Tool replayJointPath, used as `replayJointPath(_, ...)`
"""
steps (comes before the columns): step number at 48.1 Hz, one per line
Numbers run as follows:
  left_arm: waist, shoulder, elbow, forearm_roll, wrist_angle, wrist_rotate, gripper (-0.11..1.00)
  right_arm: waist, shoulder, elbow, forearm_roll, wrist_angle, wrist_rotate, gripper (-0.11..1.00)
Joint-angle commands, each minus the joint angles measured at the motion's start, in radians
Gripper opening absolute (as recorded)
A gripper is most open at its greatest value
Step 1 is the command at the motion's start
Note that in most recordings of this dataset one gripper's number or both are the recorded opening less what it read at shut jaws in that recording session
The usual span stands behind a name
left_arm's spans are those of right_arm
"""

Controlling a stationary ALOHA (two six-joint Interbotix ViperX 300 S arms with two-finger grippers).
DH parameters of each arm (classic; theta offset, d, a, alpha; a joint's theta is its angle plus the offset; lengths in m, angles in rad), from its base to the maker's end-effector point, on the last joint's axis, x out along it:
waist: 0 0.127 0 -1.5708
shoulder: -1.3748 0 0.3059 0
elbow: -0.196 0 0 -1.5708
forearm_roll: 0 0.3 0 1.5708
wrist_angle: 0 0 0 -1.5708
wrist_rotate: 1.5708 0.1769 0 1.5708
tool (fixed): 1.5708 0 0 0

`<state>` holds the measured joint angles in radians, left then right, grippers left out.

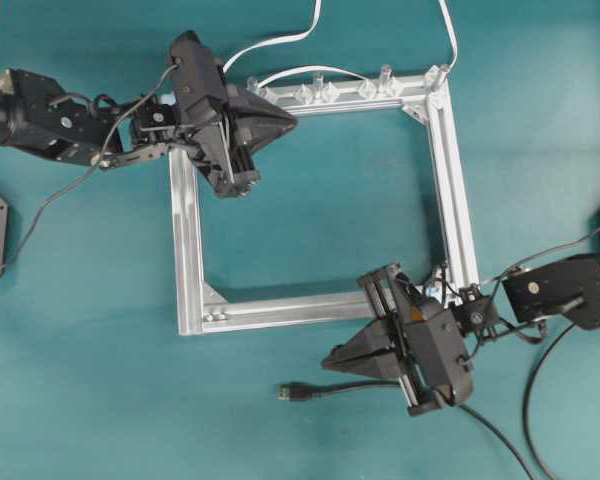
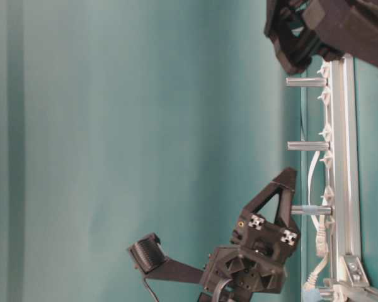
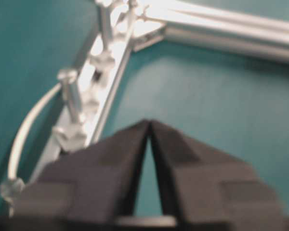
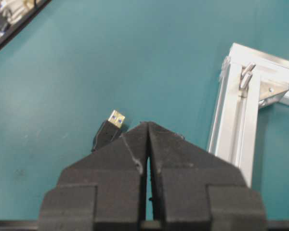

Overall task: Insert the wire through the string loop located on the right side.
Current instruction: 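Open the right gripper and move it toward the black USB cable plug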

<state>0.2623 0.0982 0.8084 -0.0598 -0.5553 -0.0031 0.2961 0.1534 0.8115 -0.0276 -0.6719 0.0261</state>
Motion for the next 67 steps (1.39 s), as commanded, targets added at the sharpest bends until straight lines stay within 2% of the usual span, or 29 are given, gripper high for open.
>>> replayJointPath(1,0.003,-0.034,-0.011,-0.002,0.003,-0.002,0.32,-0.006,-0.009,-0.025,0.005,0.003,0.0,0.02)
replayJointPath(4,0.003,-0.035,-0.012,-0.002,0.006,-0.002,0.51,-0.009,-0.008,-0.029,0.003,0.003,0.0,0.02)
replayJointPath(5,0.003,-0.035,-0.014,-0.002,0.006,-0.002,0.54,-0.009,-0.008,-0.029,0.003,0.003,0.0,0.02)
replayJointPath(7,0.003,-0.035,-0.017,-0.002,0.006,-0.002,0.52,-0.009,-0.008,-0.032,0.003,0.003,0.0,0.03)
replayJointPath(9,0.003,-0.035,-0.018,-0.002,0.006,-0.002,0.49,-0.011,-0.008,-0.035,0.003,0.003,0.002,0.09)
replayJointPath(13,0.003,-0.035,-0.018,-0.002,0.006,-0.002,0.48,-0.008,-0.008,-0.037,0.021,0.003,0.009,0.28)
replayJointPath(19,0.003,-0.037,-0.02,-0.002,0.009,-0.002,0.48,0.003,-0.008,-0.038,0.086,-0.015,0.017,0.64)
replayJointPath(21,0.003,-0.038,-0.02,-0.002,0.012,0.0,0.48,0.008,-0.008,-0.037,0.109,-0.028,0.017,0.72)
replayJointPath(34,0.003,-0.038,-0.021,-0.002,0.057,0.002,0.54,0.044,0.002,-0.031,0.238,-0.054,0.017,0.7)
replayJointPath(41,0.005,-0.038,-0.021,0.0,0.06,0.009,0.62,0.097,0.02,-0.043,0.368,-0.066,0.005,0.7)
replayJointPath(43,0.003,-0.038,-0.02,0.0,0.06,0.009,0.64,0.114,0.028,-0.048,0.407,-0.071,-0.009,0.69)
replayJointPath(57,0.006,-0.038,-0.015,0.0,0.06,0.014,0.65,0.161,0.044,-0.061,0.572,-0.074,-0.163,0.69)
replayJointPath(62,0.006,-0.037,-0.015,0.0,0.058,0.014,0.65,0.164,0.044,-0.063,0.607,-0.075,-0.198,0.69)
replayJointPath(67,0.006,-0.037,-0.015,0.0,0.06,0.014,0.65,0.163,0.044,-0.061,0.609,-0.08,-0.209,0.69)
